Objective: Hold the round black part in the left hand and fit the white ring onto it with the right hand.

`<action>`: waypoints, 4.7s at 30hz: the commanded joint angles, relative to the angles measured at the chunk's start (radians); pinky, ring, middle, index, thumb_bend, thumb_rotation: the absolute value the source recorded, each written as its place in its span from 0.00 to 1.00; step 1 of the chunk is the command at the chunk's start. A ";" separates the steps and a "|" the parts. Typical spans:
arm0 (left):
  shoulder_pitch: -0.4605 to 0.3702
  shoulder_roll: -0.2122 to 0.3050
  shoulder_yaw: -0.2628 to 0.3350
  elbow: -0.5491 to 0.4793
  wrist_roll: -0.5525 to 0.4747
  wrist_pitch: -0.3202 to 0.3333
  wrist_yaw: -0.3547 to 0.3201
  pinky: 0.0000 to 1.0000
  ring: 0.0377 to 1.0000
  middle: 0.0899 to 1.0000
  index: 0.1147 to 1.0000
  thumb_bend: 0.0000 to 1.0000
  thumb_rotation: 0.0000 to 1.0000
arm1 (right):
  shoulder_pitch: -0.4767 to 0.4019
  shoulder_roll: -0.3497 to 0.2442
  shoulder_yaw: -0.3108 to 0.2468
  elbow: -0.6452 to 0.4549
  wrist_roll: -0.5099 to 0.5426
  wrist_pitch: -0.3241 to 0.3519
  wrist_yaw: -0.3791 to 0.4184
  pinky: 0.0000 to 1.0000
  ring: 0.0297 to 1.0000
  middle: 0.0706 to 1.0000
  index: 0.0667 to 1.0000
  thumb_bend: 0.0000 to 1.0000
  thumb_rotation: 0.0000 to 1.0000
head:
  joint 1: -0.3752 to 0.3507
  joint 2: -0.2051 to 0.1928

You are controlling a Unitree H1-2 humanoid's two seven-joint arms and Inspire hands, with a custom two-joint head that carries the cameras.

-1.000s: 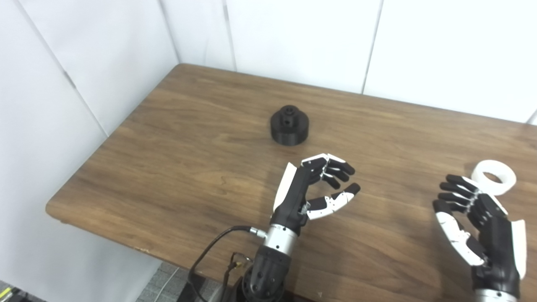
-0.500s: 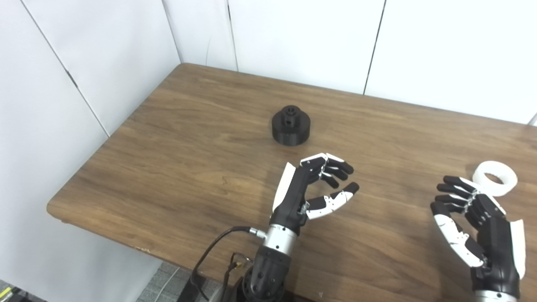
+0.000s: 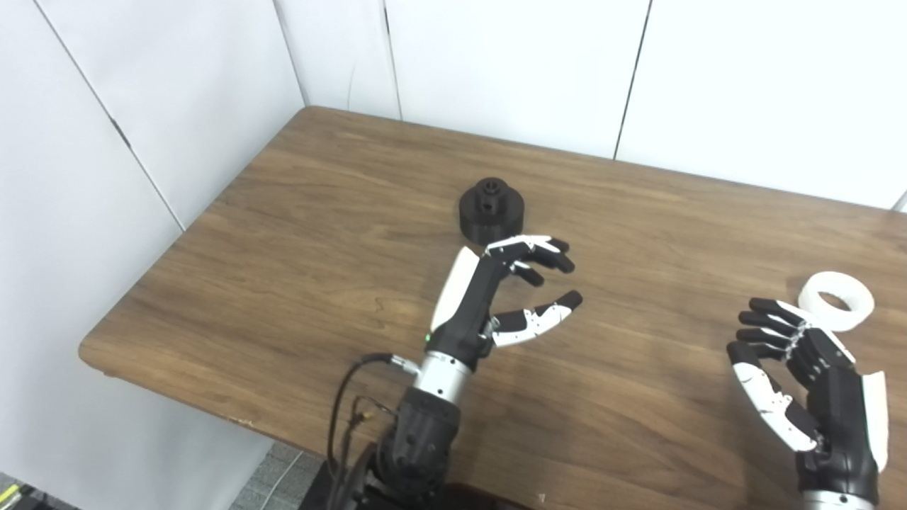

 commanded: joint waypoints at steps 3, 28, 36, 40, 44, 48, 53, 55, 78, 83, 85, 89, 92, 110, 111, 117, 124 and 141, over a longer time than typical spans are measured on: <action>-0.069 0.040 0.024 -0.067 0.032 0.045 -0.029 0.63 0.74 0.78 0.73 0.62 0.34 | 0.004 0.042 -0.010 -0.012 0.001 -0.046 0.008 0.53 0.59 0.63 0.67 0.56 0.42 | 0.000 0.001; -0.257 0.225 0.115 0.023 0.105 0.169 -0.074 0.71 0.83 0.85 0.80 0.64 0.26 | 0.005 0.038 -0.024 -0.017 0.006 -0.039 0.037 0.54 0.60 0.64 0.67 0.54 0.41 | -0.006 -0.006; -0.327 0.273 0.121 0.082 0.133 0.211 -0.092 0.76 0.87 0.89 0.84 0.75 0.41 | 0.006 0.041 -0.029 -0.019 0.008 -0.035 0.040 0.54 0.60 0.63 0.67 0.55 0.41 | -0.008 -0.008; -0.355 0.303 0.111 0.112 0.163 0.223 -0.097 0.77 0.90 0.91 0.86 0.84 0.49 | 0.008 0.039 -0.031 -0.015 0.008 -0.042 0.040 0.54 0.60 0.64 0.67 0.55 0.42 | -0.009 -0.009; -0.383 0.335 0.093 0.156 0.224 0.247 -0.097 0.77 0.91 0.92 0.86 0.90 0.53 | 0.009 0.040 -0.032 -0.010 0.011 -0.053 0.039 0.54 0.60 0.64 0.67 0.55 0.42 | -0.011 -0.008; -0.406 0.365 0.068 0.197 0.270 0.256 -0.102 0.82 0.94 0.93 0.86 0.92 0.54 | 0.011 0.040 -0.032 -0.014 0.010 -0.048 0.040 0.54 0.60 0.64 0.67 0.55 0.42 | -0.011 -0.009; -0.428 0.386 0.046 0.259 0.301 0.259 -0.095 0.97 0.98 0.95 0.86 0.95 0.57 | 0.011 0.039 -0.033 -0.013 0.008 -0.051 0.039 0.53 0.59 0.63 0.67 0.55 0.43 | -0.016 -0.006; -0.439 0.394 0.034 0.289 0.319 0.257 -0.090 0.94 0.98 0.95 0.85 0.96 0.57 | 0.011 0.037 -0.032 -0.012 0.000 -0.053 0.037 0.54 0.59 0.63 0.67 0.55 0.44 | -0.018 -0.006; -0.499 0.436 -0.091 0.487 0.412 0.366 -0.208 1.00 1.00 1.00 0.89 1.00 0.62 | 0.022 0.040 -0.037 -0.032 -0.001 -0.039 0.039 0.55 0.60 0.64 0.67 0.55 0.46 | -0.029 -0.001; -0.497 0.436 -0.098 0.502 0.406 0.374 -0.217 1.00 1.00 1.00 0.89 1.00 0.62 | 0.023 0.040 -0.037 -0.032 0.003 -0.039 0.041 0.55 0.60 0.64 0.67 0.56 0.46 | -0.031 0.000; -0.497 0.434 -0.100 0.514 0.401 0.369 -0.210 0.99 1.00 1.00 0.89 1.00 0.61 | 0.023 0.040 -0.037 -0.034 0.004 -0.036 0.042 0.54 0.60 0.64 0.67 0.56 0.46 | -0.032 0.001; -0.498 0.424 -0.095 0.544 0.382 0.355 -0.193 0.99 1.00 1.00 0.88 1.00 0.61 | 0.024 0.041 -0.036 -0.038 0.000 -0.033 0.042 0.54 0.60 0.65 0.67 0.56 0.46 | -0.033 0.001; -0.501 0.414 -0.094 0.566 0.363 0.353 -0.176 1.00 1.00 1.00 0.88 1.00 0.60 | 0.023 0.040 -0.035 -0.039 -0.001 -0.031 0.043 0.54 0.60 0.65 0.67 0.56 0.46 | -0.035 0.002; -0.527 0.344 -0.055 0.704 0.219 0.271 -0.021 0.95 1.00 1.00 0.85 1.00 0.56 | 0.025 0.047 -0.036 -0.049 -0.013 -0.022 0.041 0.54 0.60 0.64 0.67 0.56 0.47 | -0.046 0.010; -0.528 0.342 -0.055 0.709 0.217 0.267 -0.014 0.95 1.00 1.00 0.84 1.00 0.56 | 0.024 0.046 -0.036 -0.049 -0.015 -0.022 0.041 0.54 0.60 0.65 0.67 0.56 0.47 | -0.047 0.010; -0.535 0.333 -0.051 0.735 0.188 0.238 0.011 0.94 1.00 1.00 0.84 1.00 0.54 | 0.025 0.049 -0.036 -0.055 -0.021 -0.014 0.039 0.54 0.60 0.65 0.67 0.56 0.48 | -0.047 0.012; -0.538 0.327 -0.054 0.744 0.155 0.211 0.018 0.95 1.00 1.00 0.82 1.00 0.49 | 0.027 0.050 -0.035 -0.060 -0.024 -0.010 0.039 0.53 0.60 0.65 0.68 0.56 0.48 | -0.047 0.015; -0.527 0.311 -0.034 0.753 0.080 0.144 0.053 1.00 1.00 1.00 0.60 0.91 0.31 | 0.032 0.046 -0.039 -0.059 -0.015 -0.024 0.039 0.53 0.60 0.65 0.68 0.57 0.50 | -0.049 0.018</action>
